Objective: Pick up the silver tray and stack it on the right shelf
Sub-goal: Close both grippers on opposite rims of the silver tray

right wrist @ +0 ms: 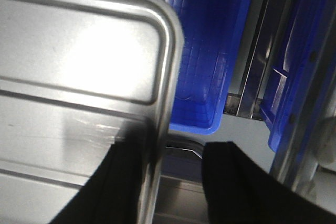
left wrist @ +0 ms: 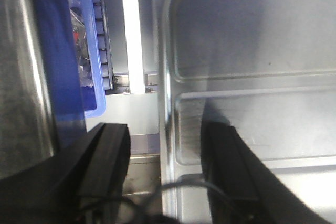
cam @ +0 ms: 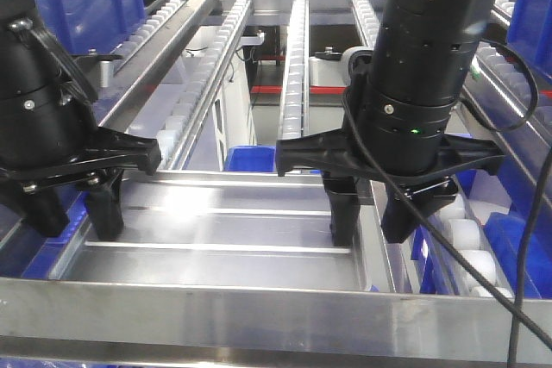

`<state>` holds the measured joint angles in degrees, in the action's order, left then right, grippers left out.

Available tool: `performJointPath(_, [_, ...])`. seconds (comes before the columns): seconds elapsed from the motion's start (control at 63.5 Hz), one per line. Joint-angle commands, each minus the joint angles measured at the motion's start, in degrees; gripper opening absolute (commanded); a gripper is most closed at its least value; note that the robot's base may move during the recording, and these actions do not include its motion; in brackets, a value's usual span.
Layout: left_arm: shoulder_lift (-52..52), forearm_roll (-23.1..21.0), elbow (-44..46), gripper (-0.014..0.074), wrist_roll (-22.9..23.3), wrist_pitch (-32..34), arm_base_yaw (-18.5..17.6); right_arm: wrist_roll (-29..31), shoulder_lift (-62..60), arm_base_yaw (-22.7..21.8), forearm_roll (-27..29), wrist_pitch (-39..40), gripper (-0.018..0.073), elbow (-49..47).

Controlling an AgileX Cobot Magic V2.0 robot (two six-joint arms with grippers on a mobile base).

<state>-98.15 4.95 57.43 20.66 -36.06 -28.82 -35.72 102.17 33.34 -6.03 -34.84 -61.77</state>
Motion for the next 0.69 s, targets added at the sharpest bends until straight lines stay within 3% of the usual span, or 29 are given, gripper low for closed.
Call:
performJointPath(0.0, [1.2,0.1,1.0,0.0232,0.2,0.4,-0.1,0.1,-2.2,-0.1,-1.1,1.5,0.0393,-1.3])
performJointPath(0.11, [1.2,0.1,1.0,0.0213,0.2,0.6,-0.1,0.1,-2.2,-0.1,-1.1,1.6,0.0342,-1.3])
performJointPath(0.205, [1.2,0.1,1.0,0.0128,0.2,0.6,-0.1,0.1,-2.0,-0.1,-1.1,1.4,0.0162,-1.3])
performJointPath(0.268, [1.2,0.1,1.0,0.0027,0.2,0.6,-0.1,0.1,-1.9,0.0,-1.1,1.2,0.0034,-1.3])
performJointPath(0.347, [1.2,0.1,1.0,-0.0114,0.2,0.7,-0.1,0.1,-1.8,0.0,-1.1,0.8,0.0069,-1.3])
performJointPath(0.677, [2.8,0.1,3.4,-0.0096,0.2,-1.9,-0.1,0.1,-3.3,-0.1,-2.0,-2.7,0.0053,-2.4])
